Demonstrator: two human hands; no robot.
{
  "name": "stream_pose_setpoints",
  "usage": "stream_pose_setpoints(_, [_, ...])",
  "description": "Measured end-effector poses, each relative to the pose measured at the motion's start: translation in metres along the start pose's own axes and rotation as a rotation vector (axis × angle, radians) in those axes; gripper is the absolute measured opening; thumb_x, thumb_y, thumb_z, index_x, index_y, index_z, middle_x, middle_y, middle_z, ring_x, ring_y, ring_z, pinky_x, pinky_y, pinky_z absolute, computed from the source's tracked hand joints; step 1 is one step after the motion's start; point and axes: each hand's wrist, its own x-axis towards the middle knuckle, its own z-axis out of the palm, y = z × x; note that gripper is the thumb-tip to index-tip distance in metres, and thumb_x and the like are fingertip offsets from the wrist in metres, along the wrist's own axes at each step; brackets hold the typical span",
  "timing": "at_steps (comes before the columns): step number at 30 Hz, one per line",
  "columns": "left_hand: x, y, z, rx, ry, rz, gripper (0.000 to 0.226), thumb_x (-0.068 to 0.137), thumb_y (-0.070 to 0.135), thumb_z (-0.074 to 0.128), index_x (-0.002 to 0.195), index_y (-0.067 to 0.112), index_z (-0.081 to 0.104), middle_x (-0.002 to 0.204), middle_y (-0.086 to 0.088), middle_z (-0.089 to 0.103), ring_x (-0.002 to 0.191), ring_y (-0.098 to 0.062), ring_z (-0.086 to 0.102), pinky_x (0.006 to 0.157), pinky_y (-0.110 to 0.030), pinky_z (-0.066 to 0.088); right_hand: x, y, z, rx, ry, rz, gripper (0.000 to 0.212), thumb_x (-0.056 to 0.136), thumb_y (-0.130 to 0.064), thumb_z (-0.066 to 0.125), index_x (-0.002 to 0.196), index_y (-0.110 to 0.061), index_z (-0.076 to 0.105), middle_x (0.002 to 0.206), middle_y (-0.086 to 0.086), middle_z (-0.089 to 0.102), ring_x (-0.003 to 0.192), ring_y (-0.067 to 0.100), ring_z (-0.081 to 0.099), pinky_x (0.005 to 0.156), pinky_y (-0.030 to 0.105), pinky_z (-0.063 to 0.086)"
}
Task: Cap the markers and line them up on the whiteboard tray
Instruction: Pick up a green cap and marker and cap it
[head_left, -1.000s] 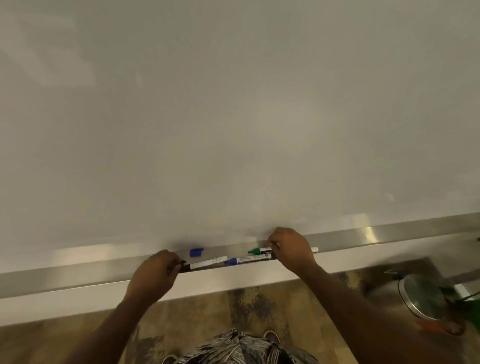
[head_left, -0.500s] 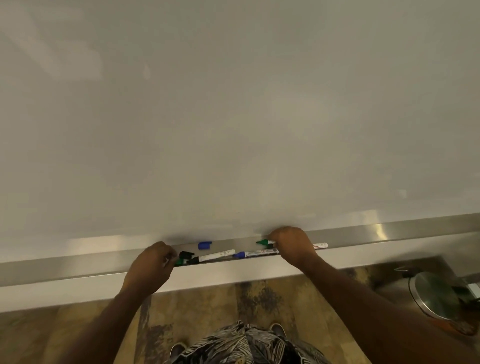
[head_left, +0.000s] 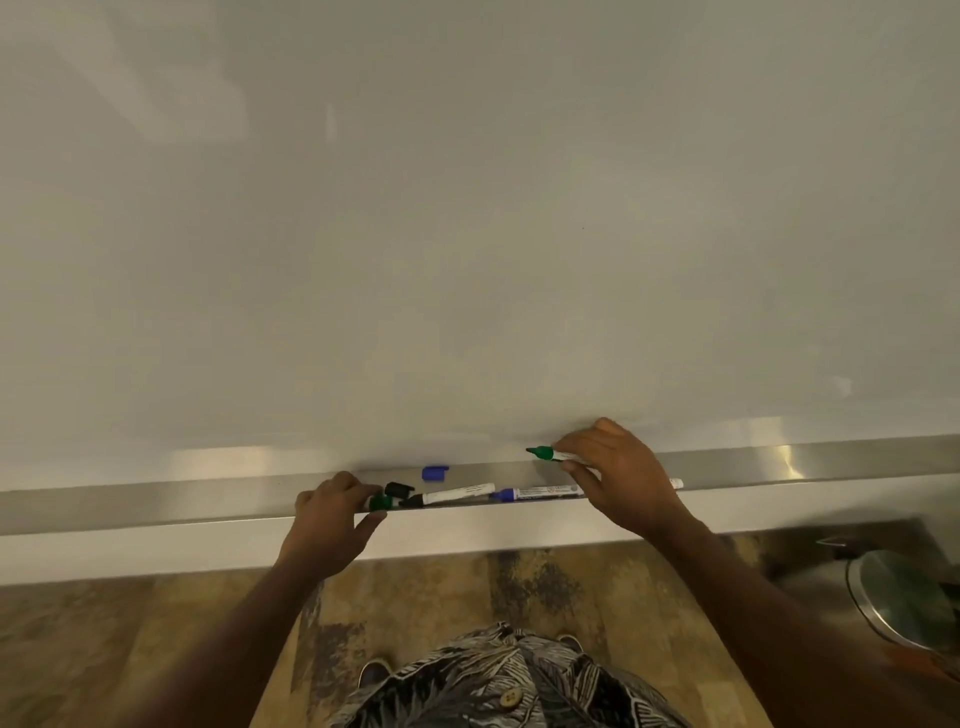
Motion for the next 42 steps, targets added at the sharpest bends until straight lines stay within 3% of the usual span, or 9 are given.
stream_pose_setpoints(7, [0.0,0.0,0.001,-0.108,0.018,0.009,0.015,0.084,0.034,0.063,0.098,0.029,0.065,0.094,0.009,0.057,0.087,-0.013,0.057,0.081,-0.036,0.042,-0.019,-0.012,0.007,0.224,0.004,0.28,0.02,0.088,-0.018,0.066,0.107,-0.014,0.068,0.102,0.002,0.07,0.091,0.012,0.054,0.08,0.024,0.04])
stream_pose_setpoints(11, [-0.002,0.002,-0.002,-0.247,0.04,-0.042,0.013,0.08,0.029,0.07,0.091,0.027,0.064,0.089,0.008,0.066,0.08,-0.01,0.062,0.081,-0.038,0.053,-0.02,-0.022,0.008,0.453,-0.013,0.434,0.018,0.087,-0.014,0.066,0.104,-0.021,0.065,0.102,-0.004,0.066,0.086,0.011,0.063,0.075,0.017,0.05])
stream_pose_setpoints(16, [-0.005,0.028,-0.017,-0.649,0.15,-0.107,0.01,0.084,0.02,0.067,0.094,0.022,0.069,0.081,0.012,0.071,0.075,-0.004,0.065,0.065,-0.012,0.046,-0.014,-0.037,0.005,0.804,-0.03,0.599,0.014,0.088,-0.014,0.065,0.095,-0.026,0.067,0.092,-0.003,0.07,0.057,0.018,0.065,0.048,0.027,0.052])
stream_pose_setpoints(19, [-0.003,0.053,-0.024,-0.908,0.086,-0.065,0.02,0.088,0.015,0.061,0.091,0.033,0.068,0.079,0.009,0.074,0.077,-0.009,0.069,0.069,-0.014,0.052,-0.012,-0.046,0.006,0.923,-0.036,0.616,0.016,0.087,-0.009,0.066,0.094,-0.02,0.074,0.074,-0.003,0.074,0.054,0.019,0.062,0.043,0.026,0.048])
stream_pose_setpoints(24, [-0.003,0.085,-0.02,-0.995,-0.015,0.017,0.025,0.091,0.009,0.054,0.099,0.029,0.067,0.081,0.008,0.075,0.08,-0.015,0.068,0.076,-0.027,0.055,-0.011,-0.058,0.01,0.99,-0.076,0.596,0.017,0.086,-0.008,0.067,0.098,-0.017,0.074,0.066,0.007,0.072,0.053,0.019,0.058,0.043,0.023,0.045])
stream_pose_setpoints(29, [-0.003,0.097,-0.018,-0.969,-0.032,0.023,0.023,0.092,0.012,0.052,0.108,0.02,0.067,0.093,-0.006,0.073,0.086,-0.018,0.068,0.086,-0.035,0.055,-0.007,-0.058,0.01,0.925,-0.089,0.587,0.016,0.084,-0.008,0.069,0.098,-0.012,0.074,0.066,-0.008,0.072,0.053,0.011,0.061,0.056,0.019,0.051])
stream_pose_setpoints(32, [-0.002,0.101,-0.018,-0.929,-0.044,0.049,0.023,0.092,0.013,0.053,0.107,0.023,0.068,0.092,-0.008,0.074,0.086,-0.021,0.068,0.086,-0.036,0.055,-0.008,-0.055,0.012,0.914,-0.099,0.581,0.016,0.083,-0.008,0.07,0.098,-0.012,0.074,0.076,0.0,0.073,0.057,0.014,0.063,0.061,0.025,0.055])
stream_pose_setpoints(38, [0.0,0.109,-0.021,-0.892,-0.085,0.095,0.021,0.091,0.014,0.055,0.104,0.022,0.07,0.088,0.003,0.073,0.081,-0.009,0.068,0.083,-0.026,0.055,-0.005,-0.054,0.008,0.886,-0.143,0.533,0.014,0.082,-0.011,0.071,0.095,-0.013,0.076,0.075,-0.014,0.073,0.055,0.012,0.062,0.058,0.02,0.053])
stream_pose_setpoints(42, [0.002,0.113,-0.024,-0.938,-0.097,0.075,0.019,0.09,0.013,0.056,0.096,0.02,0.072,0.069,0.007,0.072,0.071,-0.008,0.066,0.077,-0.026,0.057,0.002,-0.054,0.003,0.86,-0.187,0.518,0.014,0.077,-0.013,0.077,0.091,-0.014,0.074,0.086,-0.007,0.072,0.056,0.01,0.061,0.053,0.023,0.054])
